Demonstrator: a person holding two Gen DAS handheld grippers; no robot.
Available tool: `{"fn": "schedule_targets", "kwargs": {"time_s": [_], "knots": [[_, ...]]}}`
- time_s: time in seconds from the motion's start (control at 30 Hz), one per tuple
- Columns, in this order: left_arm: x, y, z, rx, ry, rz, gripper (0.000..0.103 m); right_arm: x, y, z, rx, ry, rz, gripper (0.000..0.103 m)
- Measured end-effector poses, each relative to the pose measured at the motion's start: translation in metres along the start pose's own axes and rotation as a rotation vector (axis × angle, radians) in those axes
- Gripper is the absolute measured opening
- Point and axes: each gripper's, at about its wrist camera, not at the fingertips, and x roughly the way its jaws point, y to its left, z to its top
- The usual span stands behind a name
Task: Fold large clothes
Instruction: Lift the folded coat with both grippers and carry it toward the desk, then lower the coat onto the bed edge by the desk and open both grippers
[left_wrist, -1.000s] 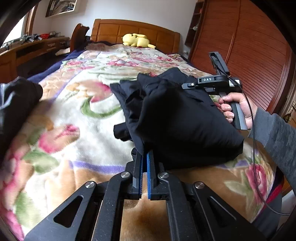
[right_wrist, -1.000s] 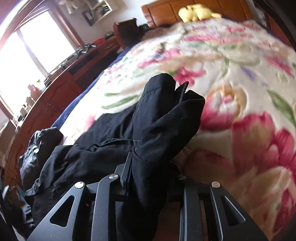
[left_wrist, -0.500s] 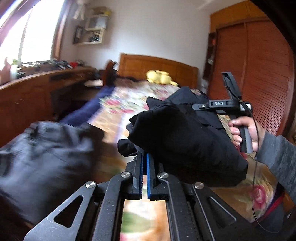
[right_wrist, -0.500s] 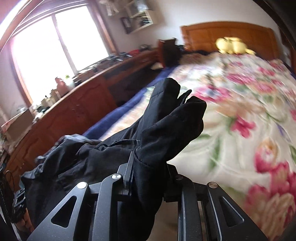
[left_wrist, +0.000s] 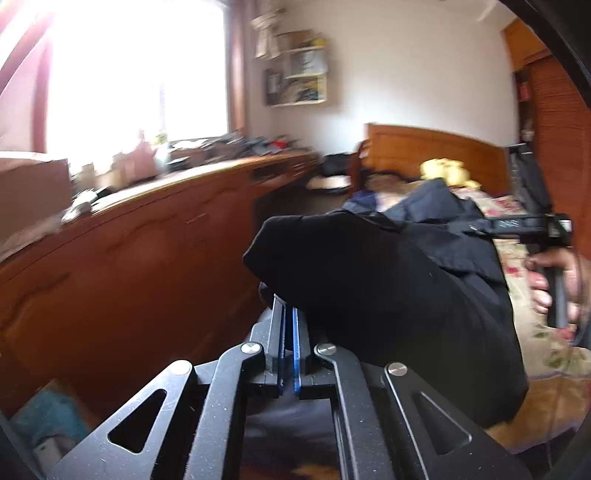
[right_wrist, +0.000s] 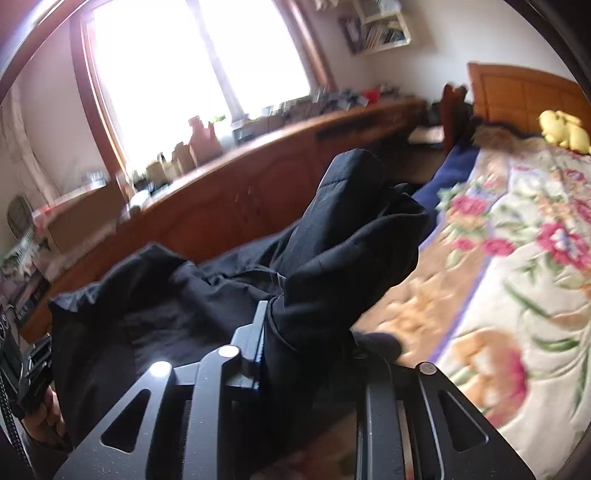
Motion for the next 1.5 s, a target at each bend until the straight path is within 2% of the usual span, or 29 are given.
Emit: {"fn": "schedule_targets", "kwargs": {"time_s": [0.07,0.13,0.2,0.33,0.43,0.5,0.6,0.8,0.9,1.0,1.13,1.2,1.3,1.5], "knots": [[0.016,0.019,-0.016,-0.009,0.066,0.047,0.003,0.033,0.013,-0.007,-0.031,0.107,-0.013,0.033],[0.029,0.036,-0.033,-0.058,0.121,0.055,0.003,0.057,0.027,-0.021,-0.096,0.177,-0.070,0.038],[0.029,0.048,-0.045,-0.107,0.129,0.050,0.007,0.064,0.034,-0.037,-0.160,0.186,-0.131,0.045],[0.020,0.051,-0.050,-0.132,0.102,0.045,0.018,0.070,0.015,-0.038,-0.140,0.201,-0.156,0.055],[0.007,0.049,-0.042,-0.126,0.070,0.055,0.030,0.064,0.018,-0.041,-0.173,0.182,-0.174,0.056],[-0.005,0.047,-0.035,-0.119,0.053,0.047,0.031,0.056,0.024,-0.043,-0.208,0.152,-0.191,0.058],[-0.020,0.040,-0.022,-0.097,0.031,0.035,0.034,0.045,0.041,-0.047,-0.222,0.122,-0.161,0.060],[-0.021,0.003,0.004,-0.036,0.008,-0.024,0.034,0.020,0.040,-0.061,-0.251,0.084,-0.124,0.061],[-0.003,-0.023,0.009,0.019,0.043,-0.044,0.034,0.004,0.042,-0.067,-0.249,0.065,-0.103,0.061],[0.019,-0.032,0.008,0.051,0.090,-0.027,0.034,-0.011,0.041,-0.072,-0.247,0.049,-0.083,0.061],[0.060,-0.023,-0.013,0.046,0.205,0.047,0.034,-0.027,0.037,-0.080,-0.241,0.035,-0.063,0.061],[0.070,-0.017,-0.024,0.038,0.237,0.066,0.034,-0.034,0.033,-0.083,-0.243,0.025,-0.064,0.062],[0.076,-0.016,-0.034,0.034,0.250,0.073,0.034,-0.044,0.028,-0.090,-0.241,0.016,-0.067,0.062],[0.073,-0.019,-0.034,0.011,0.241,0.078,0.034,-0.063,0.018,-0.105,-0.223,0.006,-0.076,0.062]]}}
